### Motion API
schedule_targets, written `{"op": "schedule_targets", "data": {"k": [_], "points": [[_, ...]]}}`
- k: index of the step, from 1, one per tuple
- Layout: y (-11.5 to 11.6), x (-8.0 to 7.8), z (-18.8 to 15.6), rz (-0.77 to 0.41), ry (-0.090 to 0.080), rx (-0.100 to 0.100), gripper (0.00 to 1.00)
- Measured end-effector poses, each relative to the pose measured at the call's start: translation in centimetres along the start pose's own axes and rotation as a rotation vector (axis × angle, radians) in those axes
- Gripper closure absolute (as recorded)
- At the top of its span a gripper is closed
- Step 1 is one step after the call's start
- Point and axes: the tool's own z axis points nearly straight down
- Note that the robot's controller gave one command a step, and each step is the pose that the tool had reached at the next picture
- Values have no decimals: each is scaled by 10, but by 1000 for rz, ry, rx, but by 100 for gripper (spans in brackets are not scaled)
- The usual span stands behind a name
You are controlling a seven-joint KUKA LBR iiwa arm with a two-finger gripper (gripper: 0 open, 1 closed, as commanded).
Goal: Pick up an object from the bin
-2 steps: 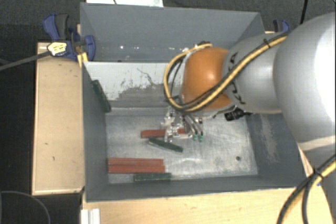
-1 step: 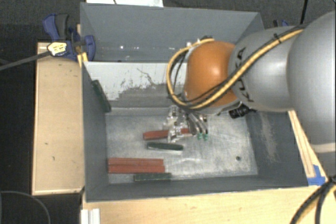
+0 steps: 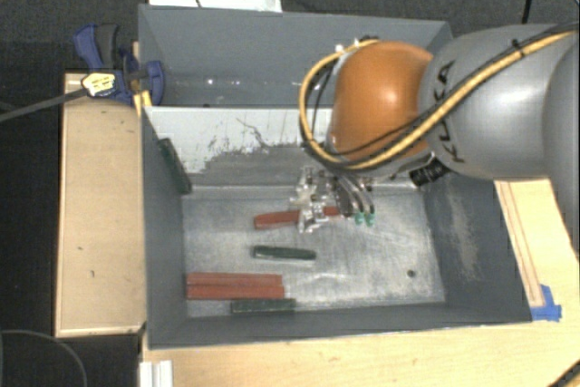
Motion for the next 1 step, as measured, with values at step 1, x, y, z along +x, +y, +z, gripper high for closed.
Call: {"op": "schedule_targets", "data": {"k": [1], "points": [[8, -2, -50, -8, -3, 0, 100]]}}
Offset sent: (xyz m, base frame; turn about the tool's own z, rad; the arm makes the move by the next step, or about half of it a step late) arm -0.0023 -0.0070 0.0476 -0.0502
